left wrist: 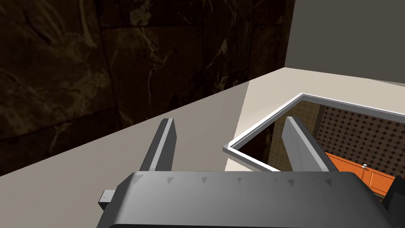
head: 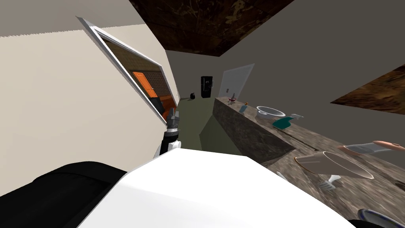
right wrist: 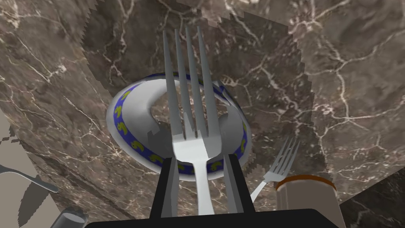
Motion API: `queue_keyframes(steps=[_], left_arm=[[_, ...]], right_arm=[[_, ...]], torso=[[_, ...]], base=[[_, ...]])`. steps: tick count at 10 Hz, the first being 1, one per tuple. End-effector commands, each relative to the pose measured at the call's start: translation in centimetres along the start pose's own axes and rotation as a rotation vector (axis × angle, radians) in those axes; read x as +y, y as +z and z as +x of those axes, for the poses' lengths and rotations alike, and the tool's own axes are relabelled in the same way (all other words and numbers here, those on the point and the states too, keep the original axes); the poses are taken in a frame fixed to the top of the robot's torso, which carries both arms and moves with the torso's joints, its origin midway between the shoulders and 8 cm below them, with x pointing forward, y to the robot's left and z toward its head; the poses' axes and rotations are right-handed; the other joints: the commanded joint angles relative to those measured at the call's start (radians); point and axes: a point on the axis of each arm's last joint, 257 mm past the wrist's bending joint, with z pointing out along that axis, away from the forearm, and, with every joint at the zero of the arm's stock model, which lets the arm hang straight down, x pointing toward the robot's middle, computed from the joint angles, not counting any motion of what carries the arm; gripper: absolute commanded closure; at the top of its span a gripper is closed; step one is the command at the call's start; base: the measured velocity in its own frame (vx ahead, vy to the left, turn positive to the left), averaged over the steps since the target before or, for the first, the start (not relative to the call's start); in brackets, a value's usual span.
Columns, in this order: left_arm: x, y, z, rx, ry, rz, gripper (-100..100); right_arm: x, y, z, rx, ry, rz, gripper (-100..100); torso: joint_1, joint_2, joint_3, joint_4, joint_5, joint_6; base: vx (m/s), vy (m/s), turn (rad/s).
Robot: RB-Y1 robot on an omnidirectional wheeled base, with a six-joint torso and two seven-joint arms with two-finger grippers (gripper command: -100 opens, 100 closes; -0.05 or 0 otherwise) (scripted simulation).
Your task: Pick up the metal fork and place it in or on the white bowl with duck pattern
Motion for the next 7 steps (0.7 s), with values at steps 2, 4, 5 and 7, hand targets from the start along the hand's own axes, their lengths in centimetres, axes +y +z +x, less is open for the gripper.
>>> queue_keyframes(steps=[2,4,5,7], left_arm=[[0.0,0.0,0.0,0.0,0.0,0.0,0],[0.0,0.0,0.0,0.0,0.0,0.0,0],[0.0,0.0,0.0,0.0,0.0,0.0,0],[0.0,0.0,0.0,0.0,0.0,0.0,0]], right_arm=[[1.6,0.1,0.6,0.019,0.04,-0.035,100],[3.2,0.2,1.4,0.042,0.075,-0.075,100],[3.4,0.2,1.5,0.045,0.079,-0.08,100],[3.4,0.3,1.4,0.043,0.078,-0.078,100]], torso=[[0.0,0.0,0.0,0.0,0.0,0.001],[-0.002,0.002,0.001,0.001,-0.001,0.002],[-0.003,0.003,0.002,0.002,-0.001,0.002],[0.003,0.001,0.001,0.001,0.0,0.004]], base=[[-0.088,-0.1,0.05],[-0.124,-0.128,0.084],[-0.11,-0.081,0.047],[-0.038,-0.017,0.0]])
